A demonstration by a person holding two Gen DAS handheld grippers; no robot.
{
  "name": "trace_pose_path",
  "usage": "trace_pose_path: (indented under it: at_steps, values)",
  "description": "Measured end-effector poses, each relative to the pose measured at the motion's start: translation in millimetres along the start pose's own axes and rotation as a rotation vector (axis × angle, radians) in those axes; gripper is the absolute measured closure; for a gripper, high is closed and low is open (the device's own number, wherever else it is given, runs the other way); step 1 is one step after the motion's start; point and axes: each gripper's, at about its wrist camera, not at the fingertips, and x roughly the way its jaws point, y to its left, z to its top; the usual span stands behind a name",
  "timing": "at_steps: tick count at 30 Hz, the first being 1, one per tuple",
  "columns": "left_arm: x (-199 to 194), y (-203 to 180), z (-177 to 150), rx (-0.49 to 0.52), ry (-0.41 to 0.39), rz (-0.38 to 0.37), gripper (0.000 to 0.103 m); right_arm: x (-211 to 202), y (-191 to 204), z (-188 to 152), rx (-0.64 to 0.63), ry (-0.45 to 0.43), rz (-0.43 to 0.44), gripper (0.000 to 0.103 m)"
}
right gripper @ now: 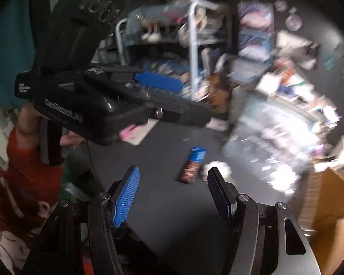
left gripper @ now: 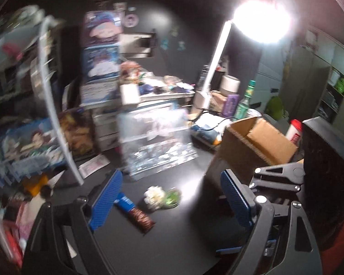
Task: Organize objects
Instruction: 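Return the right gripper and grasp the blue-wrapped chocolate bar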
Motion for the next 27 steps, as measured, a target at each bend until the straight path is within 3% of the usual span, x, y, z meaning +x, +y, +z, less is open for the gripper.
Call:
trace_pose_path:
  at_steps: [3,7,9,12,15,19,27]
  values:
    - [-3,30,-31,-0.069,0.001,0.059,0.018,44,-4,-6,0.074,0.035,0.026,0.044]
    - [-1,58,-62,-0.149,0.014,0.083,0.018,99,-20,-11,0.125,0.070,-0.055,0.047]
    - [0,68,-75,-0.184,0.021,0.085,0.018,118,-24,-10,0.121,0.086,-0.094,0.055]
    - [2,79,-93,-0.232,0.028,0.100,0.018,140,-31,-10,0.104,0.111,-0.148,0.055]
    - [2,88,-108,-0.285,0.029,0.078,0.018,152,-41,-11,0.117,0.128,-0.175,0.062]
    - [3,90,-116,-0.310,0.034,0.078,0.018,162,-45,-9,0.100,0.133,-0.202,0.064]
    - [10,89,-114,-0.310,0.056,0.071,0.018,171,-45,-8,0.072,0.147,-0.222,0.085]
